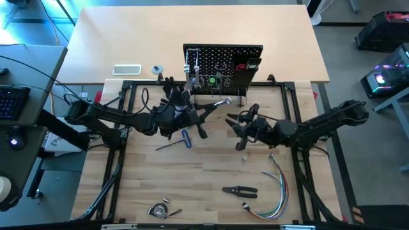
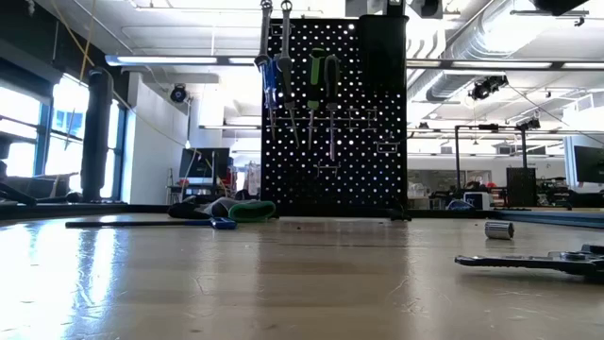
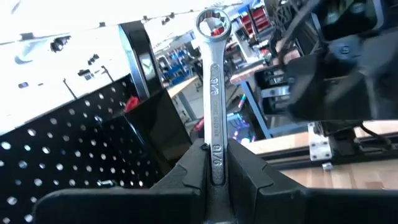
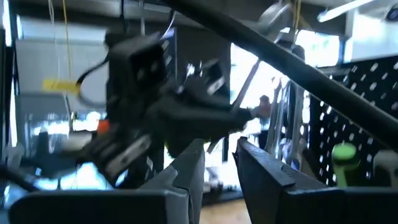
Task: Hang tools onto peg board
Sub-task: Hang the silver wrench on the pegboard
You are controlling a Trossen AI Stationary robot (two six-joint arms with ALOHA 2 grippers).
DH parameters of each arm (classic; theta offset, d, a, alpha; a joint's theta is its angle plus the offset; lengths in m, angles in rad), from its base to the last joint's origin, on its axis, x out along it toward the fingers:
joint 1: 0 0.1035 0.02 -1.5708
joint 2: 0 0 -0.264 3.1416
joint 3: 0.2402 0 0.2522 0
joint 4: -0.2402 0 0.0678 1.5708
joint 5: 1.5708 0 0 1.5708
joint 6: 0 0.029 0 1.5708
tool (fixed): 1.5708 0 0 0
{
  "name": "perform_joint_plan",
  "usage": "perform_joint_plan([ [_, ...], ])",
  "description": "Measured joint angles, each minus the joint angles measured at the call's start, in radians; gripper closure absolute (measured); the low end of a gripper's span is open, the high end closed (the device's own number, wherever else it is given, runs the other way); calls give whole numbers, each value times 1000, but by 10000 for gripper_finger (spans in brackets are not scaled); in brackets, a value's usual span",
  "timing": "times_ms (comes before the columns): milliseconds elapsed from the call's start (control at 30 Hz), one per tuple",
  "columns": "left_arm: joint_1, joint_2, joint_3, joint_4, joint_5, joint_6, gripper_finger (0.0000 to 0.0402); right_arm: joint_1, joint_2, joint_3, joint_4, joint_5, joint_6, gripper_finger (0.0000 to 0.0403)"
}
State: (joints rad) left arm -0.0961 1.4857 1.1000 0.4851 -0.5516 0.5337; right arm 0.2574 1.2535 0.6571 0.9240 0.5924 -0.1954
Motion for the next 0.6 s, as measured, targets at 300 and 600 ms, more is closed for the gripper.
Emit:
perform_joint_plan([
  [300, -28, 0, 0, 38, -23, 71, 374, -101, 45, 13, 157, -142, 40, 316],
  [600, -32, 29, 0, 58, -92, 127, 374, -142, 152, 119, 154, -202, 73, 316],
])
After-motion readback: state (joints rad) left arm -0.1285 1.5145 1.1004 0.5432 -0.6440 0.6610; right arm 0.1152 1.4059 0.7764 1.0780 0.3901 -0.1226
